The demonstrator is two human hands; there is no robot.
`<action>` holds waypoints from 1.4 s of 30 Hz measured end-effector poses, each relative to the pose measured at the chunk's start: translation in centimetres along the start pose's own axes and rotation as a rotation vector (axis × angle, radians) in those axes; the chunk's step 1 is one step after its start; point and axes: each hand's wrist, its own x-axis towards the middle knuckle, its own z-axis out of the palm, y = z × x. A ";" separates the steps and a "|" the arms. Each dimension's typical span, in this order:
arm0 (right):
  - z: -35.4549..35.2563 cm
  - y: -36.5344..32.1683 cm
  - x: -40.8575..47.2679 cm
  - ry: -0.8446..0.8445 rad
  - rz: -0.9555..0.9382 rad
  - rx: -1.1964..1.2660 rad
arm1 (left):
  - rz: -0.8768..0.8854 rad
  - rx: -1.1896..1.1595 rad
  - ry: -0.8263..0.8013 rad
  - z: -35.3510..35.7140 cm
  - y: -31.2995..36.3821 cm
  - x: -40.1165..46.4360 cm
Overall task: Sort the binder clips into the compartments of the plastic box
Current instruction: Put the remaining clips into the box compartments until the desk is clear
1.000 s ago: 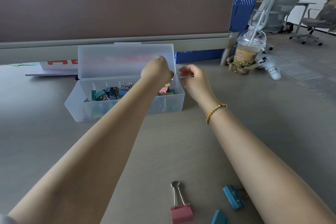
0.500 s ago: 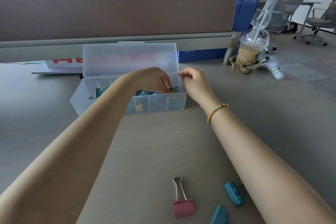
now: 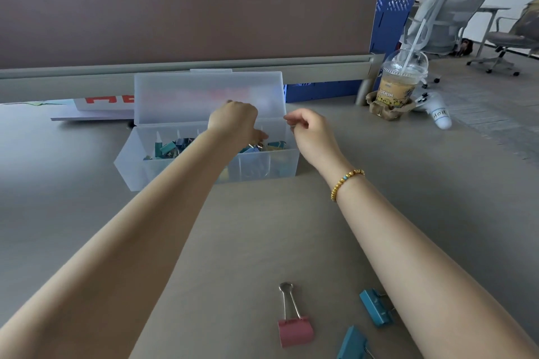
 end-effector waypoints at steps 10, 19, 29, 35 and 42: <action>-1.6 -0.3 -1.9 0.017 -0.024 -0.002 | 0.038 -0.316 0.263 0.2 0.0 -2.6; -2.6 1.4 -8.5 0.109 -0.001 0.057 | 0.048 -0.641 0.289 3.1 3.7 -12.4; -7.5 2.3 -17.9 -0.330 0.033 -0.119 | 0.414 -0.486 -0.538 3.0 3.0 -19.9; -9.4 1.5 -21.3 -0.757 0.066 -0.219 | 0.485 -0.178 -0.514 4.0 3.2 -20.5; -6.1 2.0 -19.9 -0.571 -0.036 -0.550 | 0.479 -0.430 -0.164 5.4 3.3 -20.1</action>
